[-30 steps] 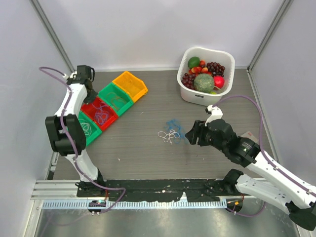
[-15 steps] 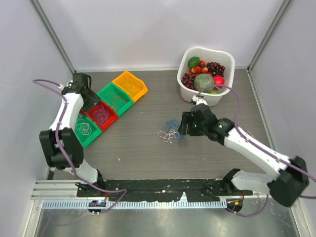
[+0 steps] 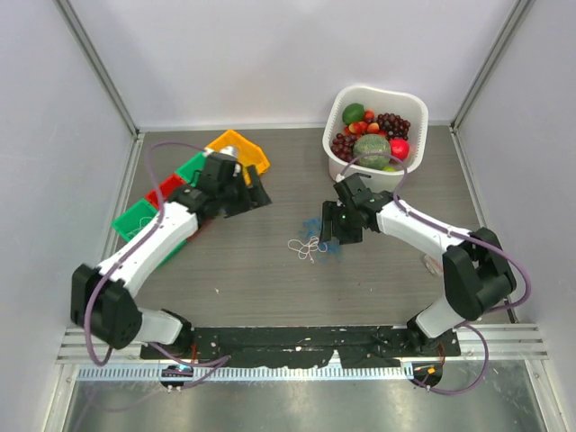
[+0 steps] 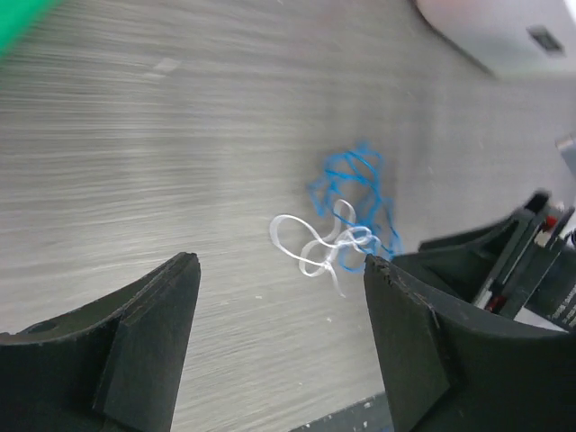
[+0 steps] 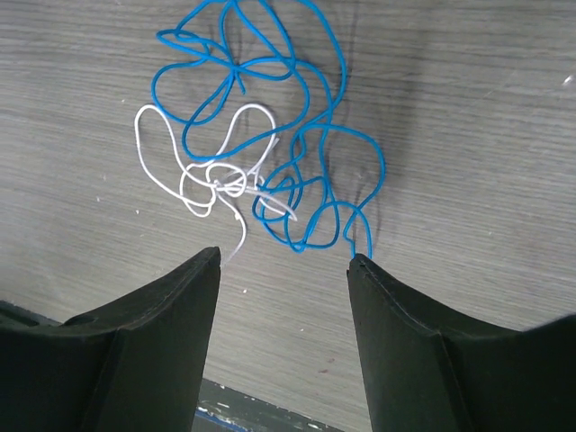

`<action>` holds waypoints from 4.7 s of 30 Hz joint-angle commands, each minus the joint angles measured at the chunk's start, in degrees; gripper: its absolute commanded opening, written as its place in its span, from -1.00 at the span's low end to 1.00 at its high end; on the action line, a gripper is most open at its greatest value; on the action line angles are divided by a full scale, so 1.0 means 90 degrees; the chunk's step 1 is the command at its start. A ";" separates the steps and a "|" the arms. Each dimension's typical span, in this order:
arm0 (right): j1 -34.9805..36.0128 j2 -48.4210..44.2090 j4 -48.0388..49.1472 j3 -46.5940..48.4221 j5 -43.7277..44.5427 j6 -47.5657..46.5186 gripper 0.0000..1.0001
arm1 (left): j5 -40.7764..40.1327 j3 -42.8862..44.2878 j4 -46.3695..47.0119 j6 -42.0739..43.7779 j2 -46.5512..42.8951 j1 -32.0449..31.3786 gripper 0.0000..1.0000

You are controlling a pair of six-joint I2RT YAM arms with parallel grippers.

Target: Untangle the cables

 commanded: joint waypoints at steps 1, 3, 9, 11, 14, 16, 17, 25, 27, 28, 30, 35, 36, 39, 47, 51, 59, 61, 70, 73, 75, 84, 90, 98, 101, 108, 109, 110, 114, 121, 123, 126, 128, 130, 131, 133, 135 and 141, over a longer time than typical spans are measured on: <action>0.0000 -0.0779 0.0187 -0.0302 -0.0254 0.0236 0.28 | 0.1392 0.0346 0.1119 0.0091 0.1154 -0.0557 0.58; 0.0010 -0.1130 0.0139 -0.0516 -0.0254 0.0324 0.28 | 0.1686 0.0688 0.1119 -0.0006 0.1769 -0.0616 0.61; -0.0010 -0.2468 0.0089 -0.1240 0.0146 0.0510 0.28 | 0.2595 0.1742 0.1236 -0.0192 0.3498 -0.0762 0.62; -0.0029 -0.2763 0.0031 -0.1367 0.0186 0.0548 0.28 | 0.2713 0.2026 0.1120 -0.0426 0.4006 -0.0840 0.59; -0.0029 -0.2997 -0.0076 -0.1436 0.0234 0.0568 0.29 | 0.2782 0.2319 0.0974 -0.0641 0.4505 -0.1074 0.47; -0.0049 -0.3037 -0.0077 -0.1485 0.0303 0.0558 0.29 | 0.2840 0.2427 0.0847 -0.0671 0.4759 -0.1221 0.35; -0.0058 -0.3037 -0.0077 -0.1475 0.0322 0.0549 0.29 | 0.2908 0.2466 0.0769 -0.0671 0.4847 -0.1260 0.20; -0.0068 -0.2579 0.0137 -0.1338 -0.0077 0.0266 0.29 | 0.2714 0.2672 0.0387 -0.0047 0.3796 -0.1300 -1.00; -0.0068 -0.2578 0.0323 -0.1329 -0.0263 0.0188 0.31 | 0.2810 0.2653 0.0426 0.0071 0.3278 -0.1300 -1.00; -0.0068 -0.2588 0.0382 -0.1290 -0.0283 0.0139 0.32 | 0.2927 0.2643 0.0445 0.0052 0.3025 -0.1300 -1.00; -0.0068 -0.2666 0.0519 -0.1221 -0.0186 0.0051 0.35 | 0.3279 0.2604 0.0475 -0.0045 0.2614 -0.1309 -1.00; -0.0088 -0.3114 0.0967 -0.1055 -0.0049 -0.0028 0.36 | 0.3407 0.2447 0.0475 -0.0202 0.1540 -0.1309 -1.00; -0.0097 -0.3193 0.1055 -0.1045 -0.0039 -0.0018 0.36 | 0.3378 0.2457 0.0475 -0.0173 0.1344 -0.1300 -1.00; -0.0088 -0.3729 0.1746 -0.1210 -0.0262 -0.0018 0.36 | 0.3377 0.2593 0.0446 -0.0134 0.0933 -0.1300 -1.00; -0.0020 -0.3887 0.4141 -0.1348 -0.1386 0.0344 0.39 | 0.3884 0.3550 0.0504 -0.0445 0.0649 -0.1319 -1.00; 0.0049 -0.3497 0.4396 -0.0930 -0.1231 0.0266 0.40 | 0.4129 0.3960 0.0504 -0.0670 0.0698 -0.1309 -1.00; 0.0049 -0.2647 0.4113 -0.0674 -0.0634 0.0265 -0.31 | 0.4033 0.4741 0.0485 -0.0739 0.0522 -0.1319 -1.00; 0.0039 -0.2656 0.4093 -0.1005 -0.0897 0.0450 -0.54 | 0.3876 0.5072 0.0485 -0.0652 0.0483 -0.1329 -1.00; 0.0088 -0.3301 0.3733 -0.3135 -0.0928 0.1008 -0.23 | 0.3163 0.6001 0.0856 -0.0544 0.0385 -0.1319 -1.00; 0.0088 -0.3495 0.3323 -0.3116 -0.0937 0.0891 -0.28 | 0.3055 0.6265 0.0661 -0.0437 0.0463 -0.1319 -1.00; 0.0078 -0.3720 0.3138 -0.3028 -0.0734 0.0852 -0.32 | 0.2929 0.6411 0.0437 -0.0310 0.0522 -0.1319 -1.00; 0.0088 -0.3829 0.2161 -0.2179 -0.0488 0.0432 -0.28 | 0.1643 0.6559 -0.0763 0.0441 0.0493 -0.1310 -1.00; 0.0088 -0.4003 0.1546 -0.1720 -0.0381 0.0383 -0.12 | 0.0370 0.6297 -0.2541 0.0161 0.0727 -0.0082 -1.00; 0.0088 -0.4589 0.0872 -0.1641 -0.0059 0.0246 -0.09 | -0.0100 0.3211 -0.1655 -0.0075 -0.0064 0.1775 -1.00; 0.0088 -0.4707 0.0705 -0.1631 0.0019 0.0217 -0.09 | -0.0479 0.2781 -0.1605 0.0022 -0.0064 0.2030 -1.00; 0.0088 -0.4561 0.0646 -0.1671 0.0049 0.0275 -0.09 | -0.1290 0.2282 -0.1596 0.0238 0.0229 0.2245 -1.00; 0.0088 -0.4551 0.0656 -0.1661 0.0059 0.0275 -0.09 | -0.1378 0.2223 -0.1586 0.0238 0.0277 0.2284 -1.00; 0.0088 -0.4493 0.0656 -0.1641 0.0069 0.0275 -0.09 | -0.1408 0.2136 -0.1547 0.0247 0.0326 0.2342 -1.00; 0.0088 -0.4395 0.0675 -0.1622 0.0098 0.0265 -0.09 | -0.1204 0.1667 -0.1186 0.0248 0.0492 0.2665 -1.00; 0.0088 -0.4190 0.0753 -0.1651 0.0108 0.0314 -0.08 | -0.1095 0.1012 -0.0775 0.0072 0.0912 0.3065 -1.00; 0.0088 -0.4083 0.0822 -0.1651 0.0088 0.0353 -0.09 | -0.1037 0.1021 -0.0959 -0.0064 0.1126 0.3153 -1.00; 0.0088 -0.3848 0.0929 -0.1631 0.0020 0.0431 -0.10 | -0.0881 0.1090 -0.1223 -0.0269 0.1381 0.3300 -1.00; 0.0098 -0.3595 0.0958 -0.1583 -0.0038 0.0470 -0.10 | -0.0948 0.1051 -0.1224 -0.0367 0.1372 0.3319 -0.92; 0.0088 -0.3263 0.0968 -0.1456 -0.0136 0.0510 -0.10 | -0.1007 0.1002 -0.1156 -0.0504 0.1304 0.3329 -0.48; 0.0078 -0.3010 0.0978 -0.1349 -0.0223 0.0500 -0.10 | -0.1027 0.1002 -0.1137 -0.0524 0.1274 0.3329 -0.28; 0.0078 -0.2678 0.0978 -0.1173 -0.0263 0.0471 -0.10 | -0.1056 0.1080 -0.1185 -0.0553 0.1235 0.3329 -0.03; 0.0078 -0.2356 0.0988 -0.1017 -0.0244 0.0393 -0.11 | -0.0920 0.1158 -0.1321 -0.0553 0.1157 0.3329 0.14; 0.0059 -0.1212 0.0501 -0.0157 -0.0205 -0.0007 -0.07 | -0.0102 0.0399 -0.1206 -0.0534 0.0006 0.3300 0.28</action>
